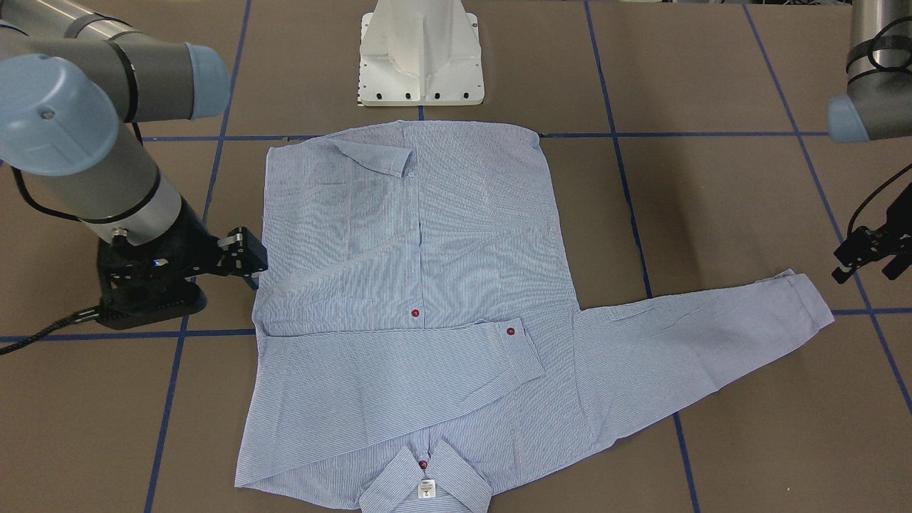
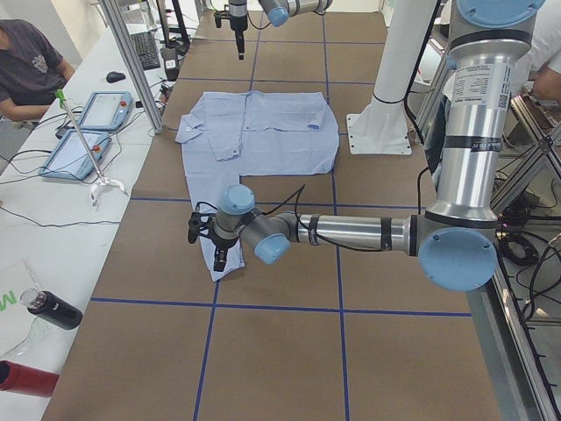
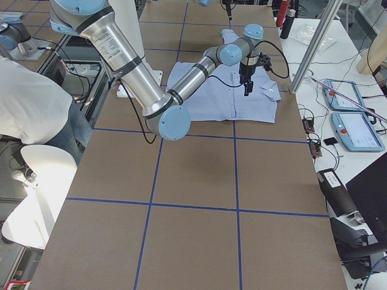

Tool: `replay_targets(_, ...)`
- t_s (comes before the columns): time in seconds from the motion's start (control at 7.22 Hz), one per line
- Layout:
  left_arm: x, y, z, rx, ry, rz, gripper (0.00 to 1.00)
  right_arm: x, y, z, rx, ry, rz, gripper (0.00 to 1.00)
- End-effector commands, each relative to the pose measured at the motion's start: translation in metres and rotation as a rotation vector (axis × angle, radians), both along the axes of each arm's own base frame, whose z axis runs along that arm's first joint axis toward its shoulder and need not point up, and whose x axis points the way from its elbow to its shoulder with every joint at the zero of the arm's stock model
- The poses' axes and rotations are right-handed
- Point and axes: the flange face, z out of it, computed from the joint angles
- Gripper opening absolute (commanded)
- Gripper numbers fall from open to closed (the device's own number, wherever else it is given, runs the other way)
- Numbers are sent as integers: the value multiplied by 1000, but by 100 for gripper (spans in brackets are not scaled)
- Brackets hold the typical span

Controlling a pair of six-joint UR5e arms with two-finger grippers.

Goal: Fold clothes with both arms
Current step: 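Raise the right gripper away while the left gripper moves to the other cuff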

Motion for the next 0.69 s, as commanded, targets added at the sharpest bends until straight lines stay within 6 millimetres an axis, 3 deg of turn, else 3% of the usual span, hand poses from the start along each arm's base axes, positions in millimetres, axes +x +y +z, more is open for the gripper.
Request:
replay_targets(0.0, 28, 10, 28, -2, -10, -16, 83, 23, 9, 21, 0, 24, -20, 100)
replay_targets(0.14, 30, 11, 30, -5, -12, -12, 76, 23, 9, 21, 0, 24, -20, 100)
replay_targets(0.55, 53, 19, 37, -17, -19, 32, 74, 20, 11, 21, -15, 11, -24, 100)
